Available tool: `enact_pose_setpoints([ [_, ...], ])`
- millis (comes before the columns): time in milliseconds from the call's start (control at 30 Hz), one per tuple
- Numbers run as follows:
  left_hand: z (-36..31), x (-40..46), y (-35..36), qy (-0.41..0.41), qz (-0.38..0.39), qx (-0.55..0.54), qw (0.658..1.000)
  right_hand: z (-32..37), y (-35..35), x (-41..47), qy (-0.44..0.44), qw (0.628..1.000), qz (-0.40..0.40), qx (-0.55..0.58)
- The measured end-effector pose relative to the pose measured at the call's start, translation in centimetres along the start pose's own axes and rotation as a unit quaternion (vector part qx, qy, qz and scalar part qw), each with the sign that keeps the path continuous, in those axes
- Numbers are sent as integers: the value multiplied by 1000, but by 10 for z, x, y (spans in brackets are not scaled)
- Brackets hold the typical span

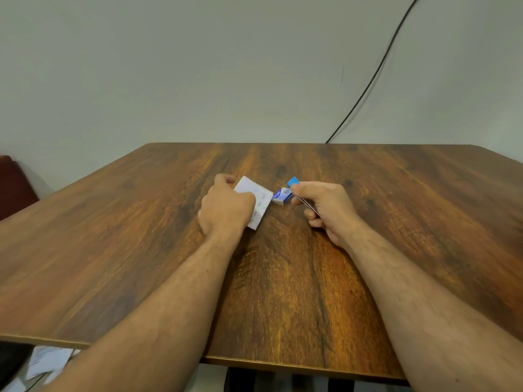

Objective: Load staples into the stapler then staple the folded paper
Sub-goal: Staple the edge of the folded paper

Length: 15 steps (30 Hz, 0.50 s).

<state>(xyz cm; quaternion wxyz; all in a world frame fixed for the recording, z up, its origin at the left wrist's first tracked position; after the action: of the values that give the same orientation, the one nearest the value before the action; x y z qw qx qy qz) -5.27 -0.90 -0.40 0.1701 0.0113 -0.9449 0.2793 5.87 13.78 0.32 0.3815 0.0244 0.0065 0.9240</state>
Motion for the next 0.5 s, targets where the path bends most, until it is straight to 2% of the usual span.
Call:
enact_pose_setpoints([
  [100,4,0,3,-6,-8,87,996,0,1,0,4,1000,-9,-15],
  [200,2,-2,5,42,-41,144,988,-2,1,0,0,999,-12,-39],
  [333,1,-6,7,94,-5,236,967,-4,1,-2,-38,995,-37,-86],
  [433,1,-8,7,98,11,238,966,-6,-1,-2,-84,977,-89,-172],
  [500,2,-9,6,89,17,225,970,-8,-3,-4,-115,965,-91,-220],
])
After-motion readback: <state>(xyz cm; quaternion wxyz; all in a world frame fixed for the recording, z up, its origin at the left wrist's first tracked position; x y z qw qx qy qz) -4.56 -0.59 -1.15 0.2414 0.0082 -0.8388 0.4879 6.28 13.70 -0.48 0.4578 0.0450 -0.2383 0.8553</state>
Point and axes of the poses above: each hand's wrist, its own x-axis towards the middle knuckle, its own y-axis out of the palm, z = x × y, the point moved 1 cm from there along x, towards the middle knuckle, and after that the axes turned 6 degrees about -z, right-handed, at the moved point
